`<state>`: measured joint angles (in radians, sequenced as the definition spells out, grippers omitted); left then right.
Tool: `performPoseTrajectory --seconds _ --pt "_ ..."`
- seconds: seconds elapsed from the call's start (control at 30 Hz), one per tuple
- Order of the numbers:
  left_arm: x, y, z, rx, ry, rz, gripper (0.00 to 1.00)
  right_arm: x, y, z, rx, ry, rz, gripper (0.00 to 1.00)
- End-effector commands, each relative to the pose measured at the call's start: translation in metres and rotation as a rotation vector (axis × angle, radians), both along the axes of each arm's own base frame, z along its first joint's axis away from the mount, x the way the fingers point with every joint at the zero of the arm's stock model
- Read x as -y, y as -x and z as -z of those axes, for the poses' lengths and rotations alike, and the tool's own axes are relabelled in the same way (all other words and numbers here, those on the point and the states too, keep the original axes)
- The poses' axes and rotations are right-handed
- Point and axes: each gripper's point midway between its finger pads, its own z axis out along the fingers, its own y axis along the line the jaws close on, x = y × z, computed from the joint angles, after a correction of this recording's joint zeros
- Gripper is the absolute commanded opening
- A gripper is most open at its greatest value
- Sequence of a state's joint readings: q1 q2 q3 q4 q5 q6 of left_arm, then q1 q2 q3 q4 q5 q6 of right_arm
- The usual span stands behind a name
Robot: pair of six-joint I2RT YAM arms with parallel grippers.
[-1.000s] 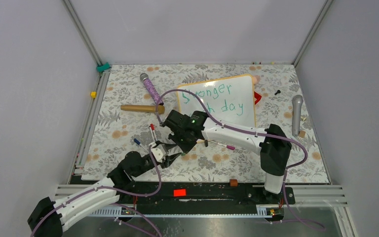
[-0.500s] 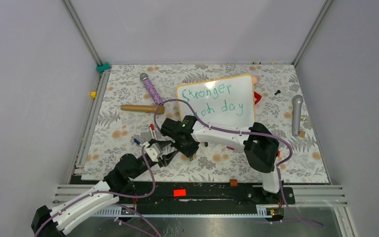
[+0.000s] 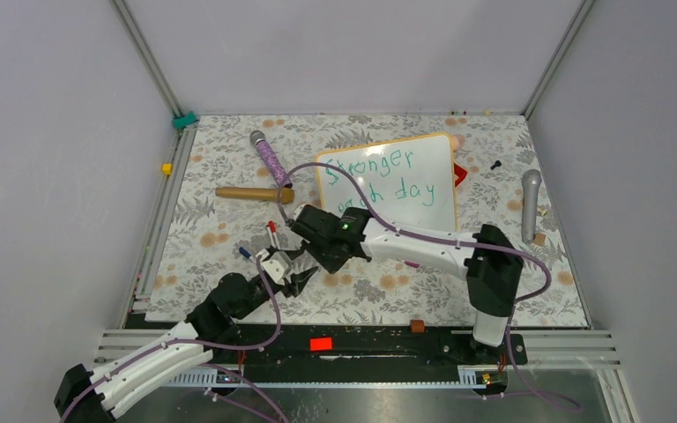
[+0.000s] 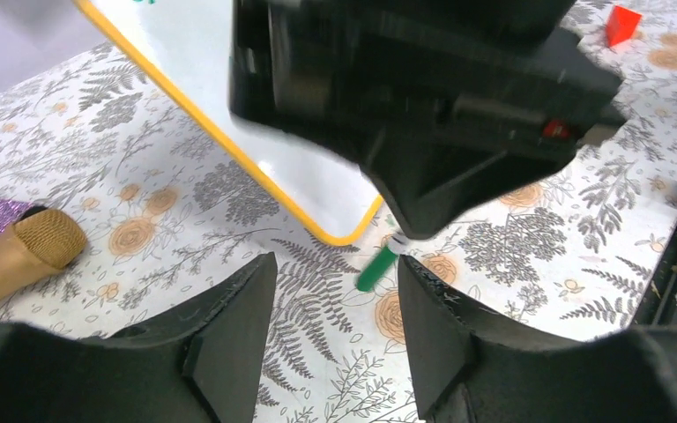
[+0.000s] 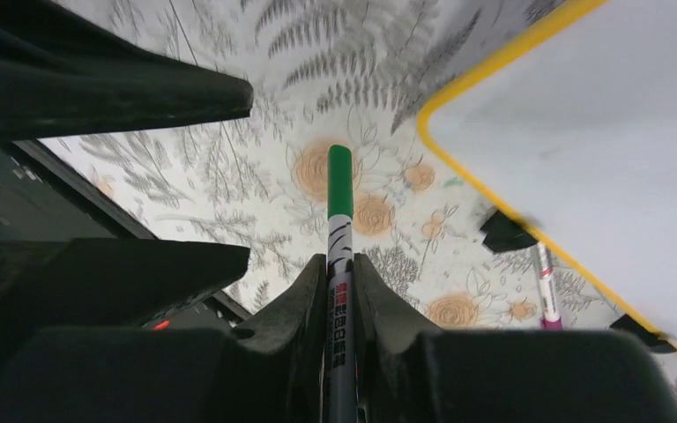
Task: Write a sentence on the whiteboard
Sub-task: Close the whiteboard marker at the center of the board, then place the whiteboard marker at the center of the board.
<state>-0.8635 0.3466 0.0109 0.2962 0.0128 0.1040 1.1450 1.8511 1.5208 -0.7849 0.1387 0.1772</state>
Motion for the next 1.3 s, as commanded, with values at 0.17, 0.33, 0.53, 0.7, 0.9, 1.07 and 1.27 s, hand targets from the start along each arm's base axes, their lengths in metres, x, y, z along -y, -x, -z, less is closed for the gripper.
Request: performPoseTrajectory --seconds 0.17,0.33,0.53,0.7,0.9,1.07,1.27 --pt "-0.024 -0.025 -0.024 -0.053 0.141 -0.23 0.6 -0.065 -0.071 -0.076 0.321 -0.429 0.195 0.03" --pt "-0.025 -0.027 -0.023 -0.069 0.139 -0.25 0.61 -0.072 -0.092 -0.101 0.36 -0.524 0.277 0.83" --pt "-0.026 -0.031 -0.022 -0.081 0.134 -0.272 0.62 -0.016 -0.098 -0.114 0.383 -0.564 0.356 0.92" --pt "-0.024 -0.031 -0.02 -0.084 0.124 -0.267 0.63 0.073 -0.105 -0.114 0.47 -0.582 0.492 0.91" --pt "-0.022 -0.033 -0.019 -0.094 0.112 -0.27 0.65 0.176 -0.097 -0.106 0.656 -0.515 0.613 0.89" --pt "-0.03 -0.043 -0.022 -0.109 0.113 -0.347 0.71 0.243 -0.082 -0.088 0.786 -0.456 0.767 0.88" --pt "-0.051 -0.054 -0.046 -0.096 0.129 -0.485 0.76 0.285 -0.085 -0.081 1.058 -0.56 0.826 0.87"
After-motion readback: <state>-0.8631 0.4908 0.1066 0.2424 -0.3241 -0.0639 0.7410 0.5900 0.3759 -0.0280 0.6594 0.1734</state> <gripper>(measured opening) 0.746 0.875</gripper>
